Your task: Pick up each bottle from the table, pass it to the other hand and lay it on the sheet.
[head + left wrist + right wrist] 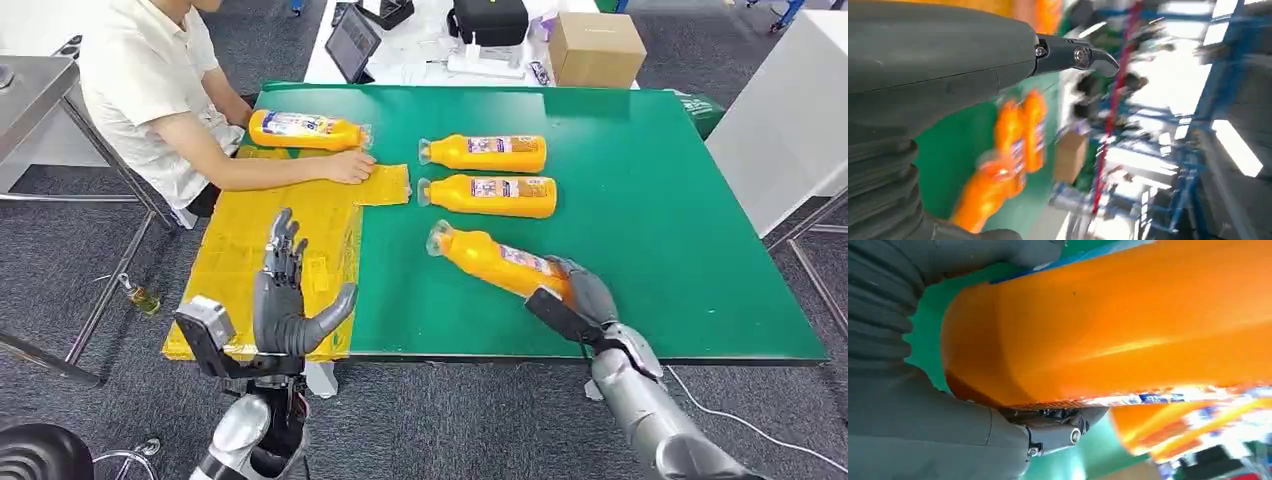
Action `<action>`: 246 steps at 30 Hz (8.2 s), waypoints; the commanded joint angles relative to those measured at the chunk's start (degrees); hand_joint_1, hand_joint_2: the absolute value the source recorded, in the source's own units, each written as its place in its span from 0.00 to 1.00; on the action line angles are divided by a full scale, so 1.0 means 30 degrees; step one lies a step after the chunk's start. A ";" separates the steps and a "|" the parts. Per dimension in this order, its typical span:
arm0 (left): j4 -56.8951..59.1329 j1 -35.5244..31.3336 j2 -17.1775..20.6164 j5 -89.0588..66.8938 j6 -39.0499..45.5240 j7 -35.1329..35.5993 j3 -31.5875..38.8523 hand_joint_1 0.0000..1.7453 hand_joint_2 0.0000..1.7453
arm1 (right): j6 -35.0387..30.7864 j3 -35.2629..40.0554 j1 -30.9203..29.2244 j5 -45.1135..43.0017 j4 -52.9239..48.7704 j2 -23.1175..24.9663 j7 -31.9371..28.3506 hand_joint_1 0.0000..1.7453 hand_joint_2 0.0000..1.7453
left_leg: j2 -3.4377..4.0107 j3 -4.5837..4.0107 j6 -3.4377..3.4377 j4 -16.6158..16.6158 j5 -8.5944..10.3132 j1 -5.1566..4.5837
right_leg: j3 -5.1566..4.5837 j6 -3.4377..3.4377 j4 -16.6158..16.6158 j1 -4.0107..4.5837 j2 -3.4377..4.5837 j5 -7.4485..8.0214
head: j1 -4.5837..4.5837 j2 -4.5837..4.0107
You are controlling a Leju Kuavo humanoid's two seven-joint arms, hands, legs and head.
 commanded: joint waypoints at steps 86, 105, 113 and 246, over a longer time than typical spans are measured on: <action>0.4195 -0.2813 0.2246 -0.5993 0.1127 -0.0625 0.1630 1.00 1.00 | -0.8417 0.0814 0.7540 -0.1964 -1.6163 0.5604 -0.2032 0.00 1.00 | -0.0045 -0.0105 0.0024 -0.0009 -0.0014 -0.0011 | -0.0097 -0.0052 0.0021 -0.0003 -0.0069 -0.0051 | 0.0007 0.0000; 1.7119 -1.1109 0.2149 -2.6447 0.0368 0.8814 -0.0087 1.00 1.00 | -0.8417 0.0361 0.6944 -0.2250 -1.7246 0.6485 -0.2032 0.00 1.00 | -0.0081 -0.0125 0.0001 -0.0007 0.0053 0.0012 | -0.0099 -0.0050 0.0001 0.0016 -0.0099 -0.0010 | 0.0022 0.0000; 1.9197 -1.1799 0.1637 -2.6670 -0.0779 0.8912 0.0239 1.00 1.00 | -0.8417 0.1220 0.6870 -0.3388 -1.6007 0.6100 -0.2032 0.00 1.00 | -0.0024 -0.0105 0.0003 -0.0019 0.0041 0.0004 | -0.0094 -0.0085 0.0001 0.0009 -0.0045 0.0018 | 0.0007 0.0000; 0.3538 -0.1397 -0.0304 -0.5170 -0.2188 -0.0538 -0.0852 0.00 1.00 | -0.1967 0.1686 -0.0499 0.3863 0.1684 0.0743 0.0559 1.00 1.00 | -0.0005 0.0027 -0.0004 -0.0027 0.0027 0.0010 | 0.0029 -0.0091 -0.0032 0.0019 -0.0026 0.0022 | 0.0000 0.0000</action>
